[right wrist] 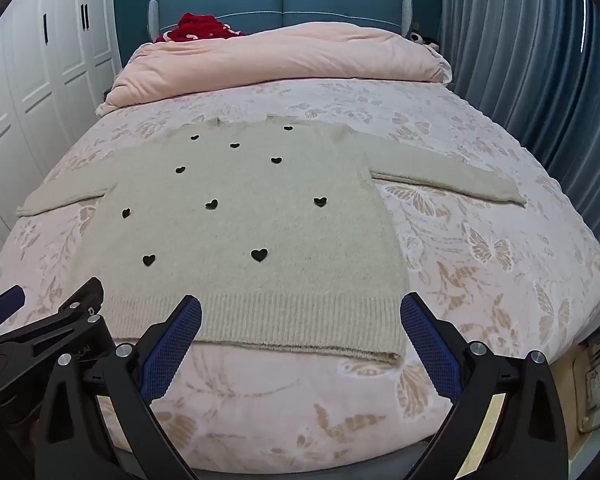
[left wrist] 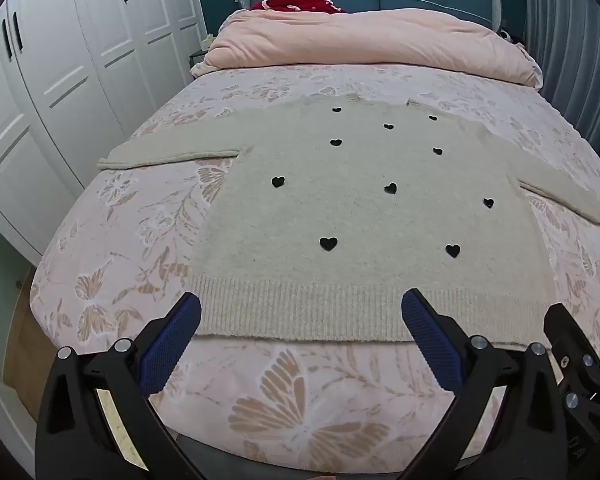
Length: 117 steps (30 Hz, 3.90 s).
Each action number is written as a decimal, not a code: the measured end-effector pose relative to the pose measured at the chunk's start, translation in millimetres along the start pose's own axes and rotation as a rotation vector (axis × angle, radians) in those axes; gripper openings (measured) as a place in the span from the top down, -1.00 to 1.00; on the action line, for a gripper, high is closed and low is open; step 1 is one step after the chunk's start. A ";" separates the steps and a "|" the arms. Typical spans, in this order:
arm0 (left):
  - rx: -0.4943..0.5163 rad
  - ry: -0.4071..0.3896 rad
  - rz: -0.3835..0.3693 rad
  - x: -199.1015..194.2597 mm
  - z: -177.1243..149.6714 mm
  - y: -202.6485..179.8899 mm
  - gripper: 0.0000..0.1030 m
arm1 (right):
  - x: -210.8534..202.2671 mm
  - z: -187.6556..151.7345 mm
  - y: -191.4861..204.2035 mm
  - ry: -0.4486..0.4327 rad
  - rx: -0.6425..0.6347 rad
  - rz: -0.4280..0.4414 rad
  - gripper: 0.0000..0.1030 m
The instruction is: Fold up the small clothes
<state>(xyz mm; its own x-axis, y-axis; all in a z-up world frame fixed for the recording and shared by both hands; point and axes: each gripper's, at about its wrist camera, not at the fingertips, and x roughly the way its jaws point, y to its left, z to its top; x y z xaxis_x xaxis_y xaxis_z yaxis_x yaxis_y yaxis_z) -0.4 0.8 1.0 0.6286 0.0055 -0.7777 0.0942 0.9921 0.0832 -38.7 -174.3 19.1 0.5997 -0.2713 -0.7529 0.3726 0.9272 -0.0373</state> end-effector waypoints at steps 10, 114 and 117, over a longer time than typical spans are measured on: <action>0.014 0.013 0.002 3.0 -2.0 -9.6 -0.91 | 1.5 -1.4 -1.8 0.013 0.020 0.020 -0.90; -0.086 0.137 -0.165 99.2 -4.4 2.3 -0.91 | 221.1 75.8 -331.8 0.053 0.738 0.163 -0.90; -0.127 0.175 -0.168 122.1 0.2 6.2 -0.91 | 259.6 87.2 -401.7 0.007 0.925 0.180 -0.89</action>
<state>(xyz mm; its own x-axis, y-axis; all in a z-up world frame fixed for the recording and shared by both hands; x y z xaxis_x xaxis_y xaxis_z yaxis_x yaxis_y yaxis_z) 77.1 7.6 -93.3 0.4688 -0.1494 -0.8706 0.0814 0.9887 -0.1258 29.1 -639.6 -104.1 0.6999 -0.1397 -0.7005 0.6909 0.3813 0.6142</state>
